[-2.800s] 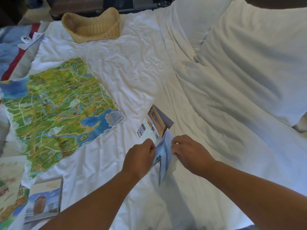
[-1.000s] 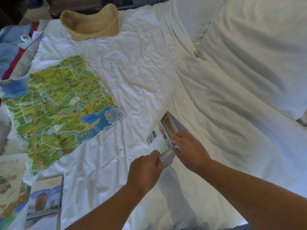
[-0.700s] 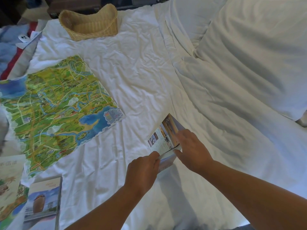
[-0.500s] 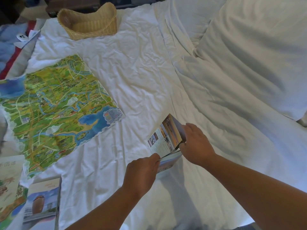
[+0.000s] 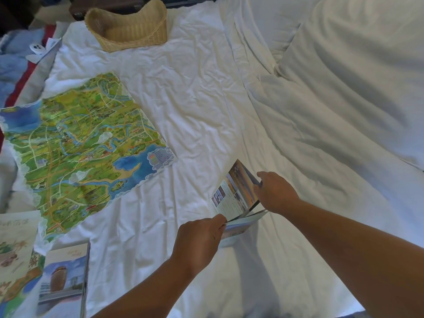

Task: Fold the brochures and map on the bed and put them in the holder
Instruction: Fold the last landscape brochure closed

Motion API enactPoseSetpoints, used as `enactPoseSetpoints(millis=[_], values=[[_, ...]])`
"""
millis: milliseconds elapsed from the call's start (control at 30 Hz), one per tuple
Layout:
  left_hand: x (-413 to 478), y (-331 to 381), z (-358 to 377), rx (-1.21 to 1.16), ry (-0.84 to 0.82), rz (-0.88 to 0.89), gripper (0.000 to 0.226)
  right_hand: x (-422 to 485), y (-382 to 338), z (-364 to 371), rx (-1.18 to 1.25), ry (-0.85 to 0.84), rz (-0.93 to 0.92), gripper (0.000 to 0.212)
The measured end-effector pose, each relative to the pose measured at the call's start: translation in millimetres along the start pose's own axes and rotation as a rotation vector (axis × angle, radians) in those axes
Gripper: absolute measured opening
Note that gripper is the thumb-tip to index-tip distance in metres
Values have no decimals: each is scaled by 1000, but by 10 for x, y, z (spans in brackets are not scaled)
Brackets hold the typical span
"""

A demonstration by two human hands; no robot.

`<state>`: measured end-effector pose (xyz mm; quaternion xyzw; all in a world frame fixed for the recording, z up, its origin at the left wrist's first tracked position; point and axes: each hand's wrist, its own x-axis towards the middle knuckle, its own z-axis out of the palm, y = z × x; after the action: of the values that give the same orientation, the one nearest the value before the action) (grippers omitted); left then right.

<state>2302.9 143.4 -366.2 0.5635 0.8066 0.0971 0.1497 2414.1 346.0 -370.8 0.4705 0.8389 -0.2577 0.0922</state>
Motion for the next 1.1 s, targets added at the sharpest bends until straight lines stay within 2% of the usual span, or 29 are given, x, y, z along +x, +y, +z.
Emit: enactPoseSetpoints(millis=[133,433,633,967,1100], values=[[7,-13,12,-17,23,12,27,18,-15,30,38,15,-25,34],[41,-51,-20,-46,105,-32,20,-102,-7,46,52,53,-129,31],[127,-124,-17,-158,170,-224,9,-225,-27,35,71,-64,-211,26],[145,-94,23,-341,158,-284,2,-376,-22,3,5,-205,-388,30],[159,-48,-10,-320,160,-282,17,-464,-28,38,7,-247,-408,16]])
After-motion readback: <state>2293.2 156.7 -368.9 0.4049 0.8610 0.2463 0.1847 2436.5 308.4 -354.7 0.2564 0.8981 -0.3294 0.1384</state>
